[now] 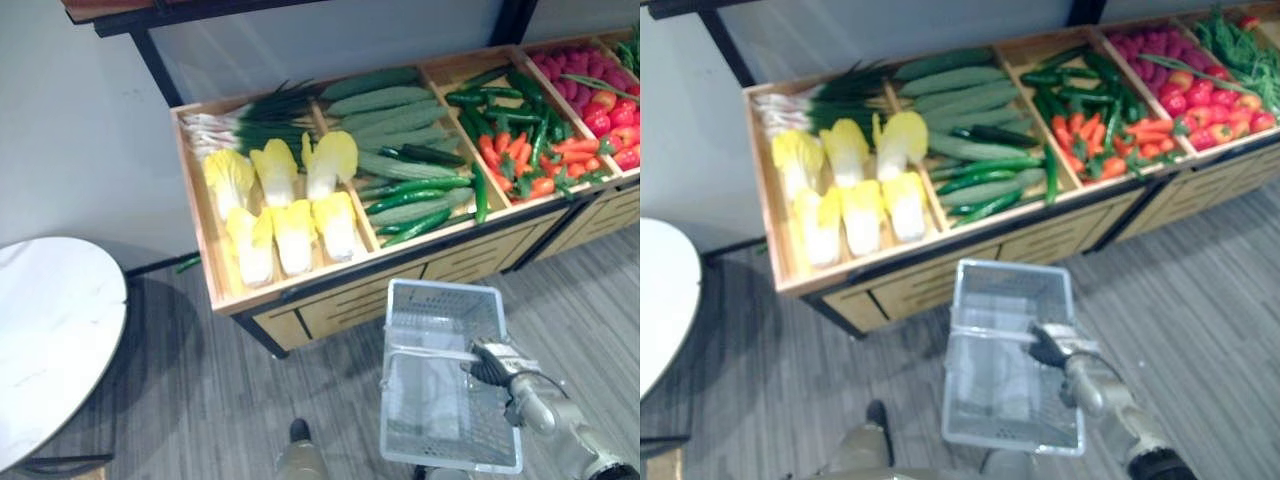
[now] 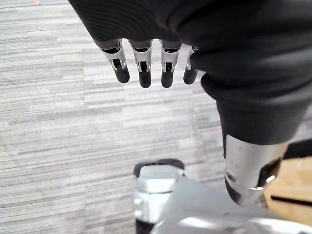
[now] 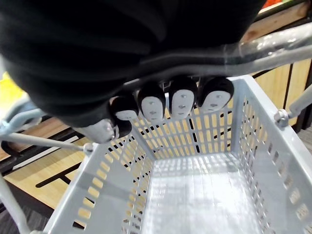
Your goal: Pick vegetable in the basket
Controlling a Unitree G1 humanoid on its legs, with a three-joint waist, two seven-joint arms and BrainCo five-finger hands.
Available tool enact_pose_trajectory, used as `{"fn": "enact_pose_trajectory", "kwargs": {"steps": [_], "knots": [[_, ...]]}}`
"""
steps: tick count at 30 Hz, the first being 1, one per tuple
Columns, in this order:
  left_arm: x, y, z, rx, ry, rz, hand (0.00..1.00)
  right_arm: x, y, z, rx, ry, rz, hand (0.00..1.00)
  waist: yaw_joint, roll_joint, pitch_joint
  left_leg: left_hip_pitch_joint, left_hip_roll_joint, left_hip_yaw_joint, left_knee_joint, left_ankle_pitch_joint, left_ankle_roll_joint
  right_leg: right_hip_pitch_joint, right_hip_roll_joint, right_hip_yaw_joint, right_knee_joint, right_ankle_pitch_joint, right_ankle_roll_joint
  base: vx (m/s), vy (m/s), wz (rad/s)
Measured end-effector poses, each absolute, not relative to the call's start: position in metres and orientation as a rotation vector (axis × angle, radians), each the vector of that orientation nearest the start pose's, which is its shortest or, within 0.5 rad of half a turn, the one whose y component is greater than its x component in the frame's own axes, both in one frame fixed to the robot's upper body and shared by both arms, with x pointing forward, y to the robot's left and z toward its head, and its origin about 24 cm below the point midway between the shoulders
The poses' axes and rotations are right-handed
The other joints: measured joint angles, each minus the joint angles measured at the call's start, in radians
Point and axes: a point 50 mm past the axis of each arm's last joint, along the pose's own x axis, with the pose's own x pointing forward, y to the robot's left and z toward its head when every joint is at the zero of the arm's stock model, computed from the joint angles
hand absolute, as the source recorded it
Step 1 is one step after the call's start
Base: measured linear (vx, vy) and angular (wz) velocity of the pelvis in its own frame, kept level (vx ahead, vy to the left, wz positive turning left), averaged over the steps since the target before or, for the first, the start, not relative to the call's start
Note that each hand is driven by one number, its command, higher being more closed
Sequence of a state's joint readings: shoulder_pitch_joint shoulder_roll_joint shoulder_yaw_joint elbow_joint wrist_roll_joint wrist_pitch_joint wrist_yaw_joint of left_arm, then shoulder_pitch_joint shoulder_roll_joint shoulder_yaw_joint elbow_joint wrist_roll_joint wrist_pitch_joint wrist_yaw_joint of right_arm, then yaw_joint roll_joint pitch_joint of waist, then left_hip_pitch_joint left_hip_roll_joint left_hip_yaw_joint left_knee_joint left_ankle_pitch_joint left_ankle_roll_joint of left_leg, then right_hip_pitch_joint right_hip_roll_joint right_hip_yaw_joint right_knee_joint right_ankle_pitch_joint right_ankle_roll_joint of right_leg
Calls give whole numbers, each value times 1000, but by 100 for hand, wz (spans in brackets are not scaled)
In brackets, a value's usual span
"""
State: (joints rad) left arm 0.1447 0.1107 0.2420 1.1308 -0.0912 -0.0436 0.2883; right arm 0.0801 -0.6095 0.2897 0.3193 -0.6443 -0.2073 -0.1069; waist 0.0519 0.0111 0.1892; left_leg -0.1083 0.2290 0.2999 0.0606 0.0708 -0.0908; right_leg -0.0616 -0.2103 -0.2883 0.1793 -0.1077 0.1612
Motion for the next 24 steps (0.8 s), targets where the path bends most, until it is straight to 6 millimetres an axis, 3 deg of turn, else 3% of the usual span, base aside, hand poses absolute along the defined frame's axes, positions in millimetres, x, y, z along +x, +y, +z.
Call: {"fn": "enact_pose_trajectory", "kwargs": {"steps": [2, 4, 5, 6, 8, 12, 17, 19, 24], "knots": [[65, 250, -155, 30, 1104, 758, 0, 195, -228, -37, -1181, 222, 389, 100, -1, -25, -2, 28, -34, 3, -108, 54, -7, 11, -8, 0, -56, 45, 8, 9, 146, 13], [79, 259, -146, 20, 1023, 824, 0, 186, -229, -47, -1152, 267, 382, 100, -12, -40, -11, 48, -52, 17, -152, 73, -6, 18, -15, 0, -79, 64, 15, 37, 116, 0], [97, 262, -136, 3, 921, 855, 0, 183, -236, -49, -1139, 292, 339, 100, -19, -44, -14, 49, -62, 17, -154, 73, -6, 19, -23, 2, -82, 67, 18, 34, 86, -2], [105, 262, -130, -3, 868, 863, 0, 181, -240, -50, -1138, 307, 322, 100, -21, -44, -14, 52, -66, 16, -155, 73, -6, 21, -27, 3, -81, 68, 19, 44, 79, -4], [142, 266, -94, -10, 609, 885, 0, 175, -258, -58, -1127, 394, 253, 100, -20, -41, -17, 63, -73, 18, -156, 72, -6, 30, -33, 13, -80, 71, 24, 29, 31, -6], [178, 261, -43, -35, 303, 880, 0, 162, -285, -66, -1110, 523, 145, 100, -22, -20, -38, 76, -72, 22, -157, 71, -6, 31, -33, 23, -74, 71, 24, 13, 11, -6], [194, 251, -7, 7, 130, 876, 0, 139, -314, -77, -1094, 693, 37, 100, -34, 5, -56, 81, -64, 26, -162, 69, -9, 30, -27, 29, -73, 69, 22, -1, 6, -4], [198, 251, 8, 57, 63, 878, 0, 131, -316, -82, -1070, 728, 14, 100, -38, 2, -58, 87, -59, 32, -162, 68, -11, 29, -22, 37, -73, 65, 15, 4, 5, -11], [202, 251, 21, 95, 2, 902, 0, 123, -310, -88, -1048, 748, 12, 100, -54, 0, -69, 94, -58, 50, -162, 62, -16, 24, -20, 55, -74, 65, 14, 26, 12, -11]]}}
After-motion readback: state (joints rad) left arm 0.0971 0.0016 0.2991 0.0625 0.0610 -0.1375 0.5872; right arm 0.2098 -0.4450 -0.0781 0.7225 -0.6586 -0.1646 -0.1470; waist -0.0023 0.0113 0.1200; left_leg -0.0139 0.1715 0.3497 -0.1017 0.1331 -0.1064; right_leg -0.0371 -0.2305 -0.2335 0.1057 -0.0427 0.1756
